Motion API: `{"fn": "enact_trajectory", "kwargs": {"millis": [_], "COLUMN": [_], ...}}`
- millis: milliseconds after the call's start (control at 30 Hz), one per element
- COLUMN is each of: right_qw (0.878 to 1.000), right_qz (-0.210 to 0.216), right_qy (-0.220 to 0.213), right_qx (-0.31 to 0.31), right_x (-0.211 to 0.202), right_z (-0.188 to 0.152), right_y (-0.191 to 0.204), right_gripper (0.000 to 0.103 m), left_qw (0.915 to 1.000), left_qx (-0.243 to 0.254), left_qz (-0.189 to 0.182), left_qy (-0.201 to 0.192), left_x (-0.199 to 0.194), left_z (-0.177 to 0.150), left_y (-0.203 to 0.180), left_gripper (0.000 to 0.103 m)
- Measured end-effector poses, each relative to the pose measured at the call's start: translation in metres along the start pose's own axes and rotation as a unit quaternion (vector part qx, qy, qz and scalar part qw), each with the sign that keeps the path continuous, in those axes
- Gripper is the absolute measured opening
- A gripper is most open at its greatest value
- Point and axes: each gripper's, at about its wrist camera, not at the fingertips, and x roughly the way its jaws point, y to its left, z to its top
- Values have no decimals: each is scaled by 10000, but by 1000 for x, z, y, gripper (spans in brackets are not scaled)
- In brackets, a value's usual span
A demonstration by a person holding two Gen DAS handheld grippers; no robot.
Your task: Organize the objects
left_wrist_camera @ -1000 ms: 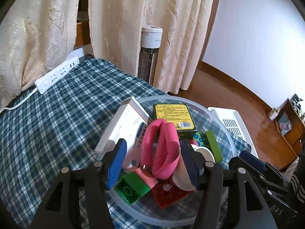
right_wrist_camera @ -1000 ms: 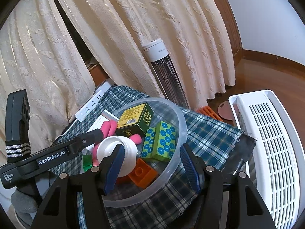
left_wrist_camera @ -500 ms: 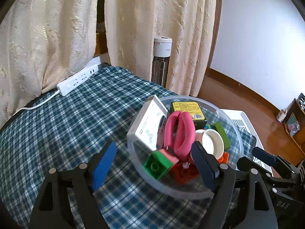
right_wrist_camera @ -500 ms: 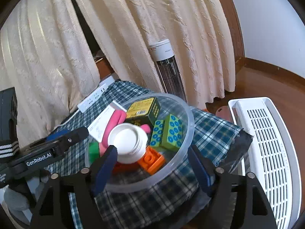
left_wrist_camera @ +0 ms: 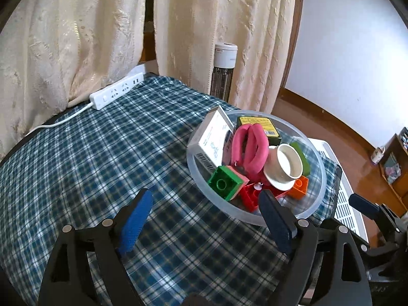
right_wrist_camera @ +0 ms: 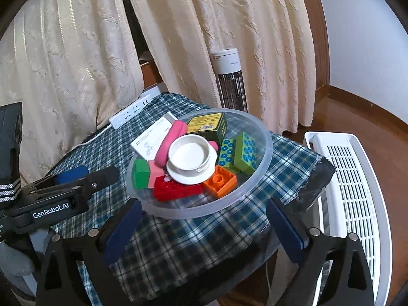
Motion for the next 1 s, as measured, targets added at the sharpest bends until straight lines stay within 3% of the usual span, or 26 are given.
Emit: {"fn": "enact_trajectory", "kwargs": {"millis": [267, 700, 1000], "right_qw": [9997, 9972, 9967], "right_qz": [-247, -588, -632], "right_qy": [33, -45, -33], "right_qx": [-60, -463, -501], "right_x": [-6, -15, -14], "right_z": [-8, -17, -16], "right_y": [12, 29, 27], "right_gripper": [103, 103, 103], "left_qw": [9996, 9972, 9973], "left_qx": [40, 516, 562], "left_qz": [170, 427, 389], "left_qy": [-205, -319, -265], "left_x": [-15, -27, -26], "left_z": [-6, -12, -13], "left_y": [6, -6, -11], "left_gripper": [87, 87, 87]}}
